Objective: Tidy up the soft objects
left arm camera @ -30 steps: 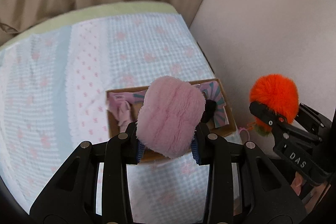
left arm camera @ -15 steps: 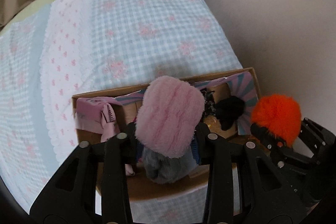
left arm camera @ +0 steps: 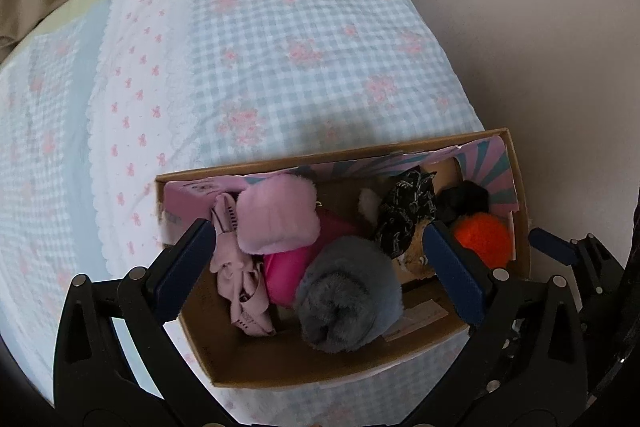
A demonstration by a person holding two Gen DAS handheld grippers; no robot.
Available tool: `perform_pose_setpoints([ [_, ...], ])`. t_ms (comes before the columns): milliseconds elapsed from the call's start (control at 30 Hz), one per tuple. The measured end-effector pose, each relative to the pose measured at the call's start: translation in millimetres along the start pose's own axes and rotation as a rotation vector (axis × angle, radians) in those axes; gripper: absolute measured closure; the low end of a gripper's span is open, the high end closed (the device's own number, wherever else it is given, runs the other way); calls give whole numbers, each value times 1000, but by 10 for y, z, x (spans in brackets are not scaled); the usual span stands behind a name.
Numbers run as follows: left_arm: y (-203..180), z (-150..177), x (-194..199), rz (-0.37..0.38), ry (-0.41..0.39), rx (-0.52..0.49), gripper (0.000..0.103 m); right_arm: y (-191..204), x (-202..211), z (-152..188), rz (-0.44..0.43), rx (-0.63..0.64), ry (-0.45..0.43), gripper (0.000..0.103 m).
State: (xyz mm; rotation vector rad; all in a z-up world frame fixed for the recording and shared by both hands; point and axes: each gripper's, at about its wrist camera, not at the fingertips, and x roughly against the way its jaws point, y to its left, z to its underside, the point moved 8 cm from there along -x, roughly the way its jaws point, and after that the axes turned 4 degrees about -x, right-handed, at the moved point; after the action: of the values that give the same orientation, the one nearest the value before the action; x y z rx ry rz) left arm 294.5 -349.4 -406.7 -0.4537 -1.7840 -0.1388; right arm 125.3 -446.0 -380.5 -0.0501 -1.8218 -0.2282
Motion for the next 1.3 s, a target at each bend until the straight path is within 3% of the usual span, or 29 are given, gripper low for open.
perform_pose_setpoints([
  [233,30,38,265,-2,-39,3,0,53,226,-42,2,-11,-39,0],
  [500,137,148,994,-18,-144,11,0,275,811,-115,-20,-19,-130,0],
  [767,435,427,2206,-56,-317,36,0,831,1782,-182,-30,10,-282,0],
  [1000,923,815,3253,-118,-454,83,0,1478,2627,-123,-36,39,-412,0],
  [1300,1432,1379,4346,-232,-637,108,0,2212,3303,138,-76,80,-544,0],
])
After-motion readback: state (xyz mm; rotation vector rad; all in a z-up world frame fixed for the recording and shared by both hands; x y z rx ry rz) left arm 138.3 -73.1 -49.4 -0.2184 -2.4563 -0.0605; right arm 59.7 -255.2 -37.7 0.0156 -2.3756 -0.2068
